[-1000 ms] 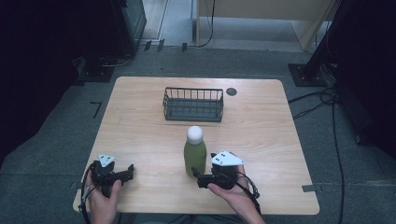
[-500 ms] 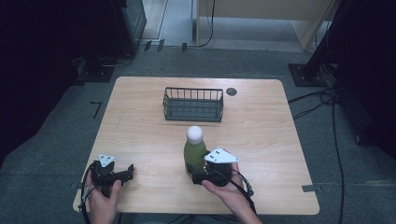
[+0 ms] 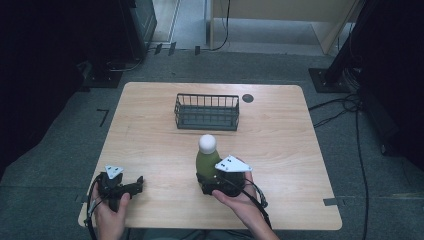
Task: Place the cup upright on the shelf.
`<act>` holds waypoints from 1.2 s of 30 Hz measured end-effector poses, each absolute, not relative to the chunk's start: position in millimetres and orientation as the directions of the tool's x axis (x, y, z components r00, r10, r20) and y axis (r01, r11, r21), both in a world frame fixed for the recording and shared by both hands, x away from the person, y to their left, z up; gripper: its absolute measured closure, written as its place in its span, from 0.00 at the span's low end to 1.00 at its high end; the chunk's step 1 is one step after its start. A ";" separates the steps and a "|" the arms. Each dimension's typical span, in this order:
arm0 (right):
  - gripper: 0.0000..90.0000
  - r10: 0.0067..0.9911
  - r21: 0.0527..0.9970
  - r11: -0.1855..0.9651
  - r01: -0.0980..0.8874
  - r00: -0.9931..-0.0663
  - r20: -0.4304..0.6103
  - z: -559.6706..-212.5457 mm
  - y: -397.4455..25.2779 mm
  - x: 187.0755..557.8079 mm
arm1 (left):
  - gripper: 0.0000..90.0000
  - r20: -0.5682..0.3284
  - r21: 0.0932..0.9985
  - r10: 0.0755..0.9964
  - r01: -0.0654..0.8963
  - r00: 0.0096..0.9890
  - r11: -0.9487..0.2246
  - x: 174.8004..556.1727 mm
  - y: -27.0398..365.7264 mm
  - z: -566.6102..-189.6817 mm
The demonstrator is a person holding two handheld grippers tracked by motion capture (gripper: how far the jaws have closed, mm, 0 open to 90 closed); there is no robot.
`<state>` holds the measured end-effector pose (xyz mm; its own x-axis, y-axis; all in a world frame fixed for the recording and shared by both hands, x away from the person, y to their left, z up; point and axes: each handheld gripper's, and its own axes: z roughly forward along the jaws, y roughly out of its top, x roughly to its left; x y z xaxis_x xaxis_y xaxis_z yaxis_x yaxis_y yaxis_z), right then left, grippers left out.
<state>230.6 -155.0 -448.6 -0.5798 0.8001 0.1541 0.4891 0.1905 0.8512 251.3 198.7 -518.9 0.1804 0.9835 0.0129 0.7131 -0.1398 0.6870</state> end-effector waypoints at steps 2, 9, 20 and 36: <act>0.18 0.801 0.852 0.188 0.489 -0.578 0.155 -448.0 -153.5 231.6 | 0.00 0.013 0.687 0.984 0.713 0.180 -0.139 251.2 198.7 -518.9; 0.18 0.802 0.854 0.183 0.488 -0.576 0.157 -445.9 -151.1 234.5 | 0.00 0.013 0.687 0.984 0.713 0.180 -0.140 251.2 198.7 -518.9; 0.18 0.802 0.857 0.168 0.487 -0.573 0.169 -446.4 -147.7 237.6 | 0.00 0.013 0.687 0.983 0.713 0.181 -0.140 251.3 198.7 -518.9; 0.22 0.820 0.868 0.178 0.463 -0.558 0.129 -443.6 -146.0 237.4 | 0.00 0.012 0.687 0.984 0.713 0.179 -0.139 251.2 198.6 -518.9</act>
<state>237.4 -146.0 -443.6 -0.5576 0.8200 0.1288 0.4630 0.1785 0.8682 251.2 198.6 -518.9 0.1793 0.9837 0.0125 0.7134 -0.1387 0.6869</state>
